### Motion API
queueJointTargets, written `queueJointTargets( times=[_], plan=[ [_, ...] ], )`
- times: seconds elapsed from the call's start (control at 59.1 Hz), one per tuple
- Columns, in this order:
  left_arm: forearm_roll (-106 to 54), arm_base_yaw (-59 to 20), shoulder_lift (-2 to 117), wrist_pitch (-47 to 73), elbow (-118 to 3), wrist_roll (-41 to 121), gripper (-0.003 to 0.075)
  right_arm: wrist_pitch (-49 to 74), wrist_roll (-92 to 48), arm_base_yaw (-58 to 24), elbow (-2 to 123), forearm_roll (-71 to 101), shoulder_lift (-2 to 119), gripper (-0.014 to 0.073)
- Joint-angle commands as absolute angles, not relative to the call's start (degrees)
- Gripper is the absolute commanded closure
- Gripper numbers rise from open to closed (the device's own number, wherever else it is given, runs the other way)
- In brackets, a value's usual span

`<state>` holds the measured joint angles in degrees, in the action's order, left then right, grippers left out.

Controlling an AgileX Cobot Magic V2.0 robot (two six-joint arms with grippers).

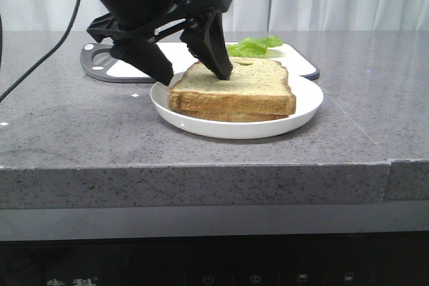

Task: Left arm grabs bread, right arm adds lettuce
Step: 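Lower the left gripper onto the top bread slice and grasp it, then lift the top bread slice off the plate with the left gripper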

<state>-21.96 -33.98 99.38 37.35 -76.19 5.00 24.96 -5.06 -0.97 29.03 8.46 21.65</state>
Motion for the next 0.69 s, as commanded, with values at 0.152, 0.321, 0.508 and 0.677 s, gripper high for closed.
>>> queueJointTargets(
  times=[0.152,0.321,0.508,0.677],
  plan=[
    [-22.7,-34.4,96.9,36.6,-77.9,5.0,0.0616,20.7,-5.3,-0.7,31.1,8.1,22.5,0.0205],
    [-22.6,-34.4,96.9,37.0,-77.9,5.0,0.0741,20.7,-5.3,-0.7,31.1,8.1,22.5,0.0205],
    [-22.6,-34.4,96.2,36.4,-78.2,5.0,0.0741,20.7,-5.3,-0.7,31.1,8.1,22.5,0.0205],
    [-22.6,-34.4,92.0,33.6,-78.5,4.9,0.0741,20.7,-5.3,-0.7,31.1,8.1,22.5,0.0205]
  ],
)
